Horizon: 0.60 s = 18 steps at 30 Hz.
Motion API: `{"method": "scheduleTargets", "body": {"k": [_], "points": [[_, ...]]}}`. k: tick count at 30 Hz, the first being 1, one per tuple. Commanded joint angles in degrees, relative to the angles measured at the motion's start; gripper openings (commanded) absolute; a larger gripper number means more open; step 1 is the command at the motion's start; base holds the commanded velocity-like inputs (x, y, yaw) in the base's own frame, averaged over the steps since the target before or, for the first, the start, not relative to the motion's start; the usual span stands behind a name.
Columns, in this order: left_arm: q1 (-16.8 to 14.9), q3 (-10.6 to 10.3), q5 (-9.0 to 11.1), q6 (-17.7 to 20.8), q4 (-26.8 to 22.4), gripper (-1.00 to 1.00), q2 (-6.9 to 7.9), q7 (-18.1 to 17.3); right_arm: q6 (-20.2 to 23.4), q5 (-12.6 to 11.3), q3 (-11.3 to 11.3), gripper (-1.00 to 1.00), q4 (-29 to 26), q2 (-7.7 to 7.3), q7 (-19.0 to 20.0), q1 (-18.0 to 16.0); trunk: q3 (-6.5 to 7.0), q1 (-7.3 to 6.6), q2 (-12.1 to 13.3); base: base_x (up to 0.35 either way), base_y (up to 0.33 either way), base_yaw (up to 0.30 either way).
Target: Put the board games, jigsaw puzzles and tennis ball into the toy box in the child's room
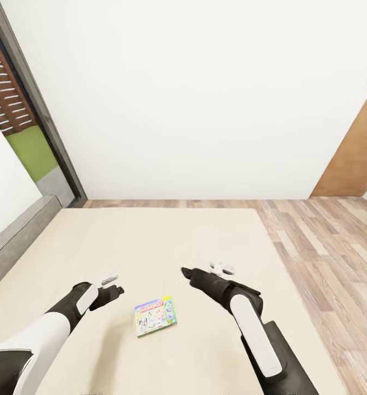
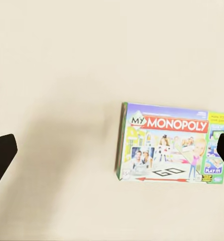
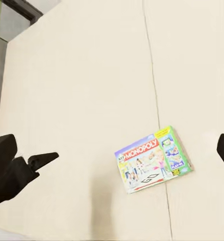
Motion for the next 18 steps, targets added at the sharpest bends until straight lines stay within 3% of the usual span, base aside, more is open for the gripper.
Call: {"method": "scheduleTargets", "body": {"k": [1, 4, 5, 7, 8, 12, 15, 18], "points": [[-0.02, -0.22, 0.61, 0.29, -0.14, 1.0, 0.04, 0.45, 0.05, -0.6, -1.67, 1.0, -0.07, -1.37, 4.78, 0.21, -0.21, 0.03, -0.12, 0.0, 0.0, 0.0], [-0.02, -0.24, 0.61, 0.26, -0.12, 1.0, 0.05, 0.45, 0.06, -0.64, -4.29, 1.0, -0.07, -3.3, 12.59, 0.51, -0.49, 0.03, -0.12, 0.0, 0.0, 0.0], [-0.02, -0.26, 0.61, 0.27, -0.13, 1.0, 0.05, 0.45, 0.09, -0.68, -6.21, 1.0, -0.07, -4.37, 17.7, 0.64, -0.58, 0.03, -0.12, 0.0, 0.0, 0.0], [-0.02, -0.29, 0.61, 0.27, -0.13, 1.0, 0.04, 0.45, 0.18, -0.73, -8.11, 1.0, -0.07, -5.15, 22.64, 0.73, -0.77, 0.03, -0.12, 0.0, 0.0, 0.0], [-0.02, -0.33, 0.61, 0.26, -0.15, 1.0, 0.01, 0.45, 0.31, -0.75, -9.86, 1.0, -0.07, -5.69, 27.26, 0.78, -0.87, 0.03, -0.12, 0.0, 0.0, 0.0], [-0.02, -0.4, 0.61, 0.25, -0.17, 1.0, -0.02, 0.45, 0.43, -0.75, -13.1, 1.0, -0.07, -6.34, 36.39, 0.65, -1.25, 0.03, -0.12, 0.0, 0.0, 0.0], [-0.02, -0.31, 0.61, 0.27, -0.15, 1.0, 0.01, 0.45, 0.5, -0.78, -15.41, 1.0, -0.07, -6.55, 41.55, 0.59, -1.53, 0.03, -0.12, 0.0, 0.0, 0.0], [-0.02, -0.24, 0.61, 0.28, -0.17, 1.0, 0.03, 0.45, 0.52, -0.79, -16.2, 1.0, -0.07, -6.6, 43.05, 0.57, -1.81, 0.03, -0.12, 0.0, 0.0, 0.0]]}}
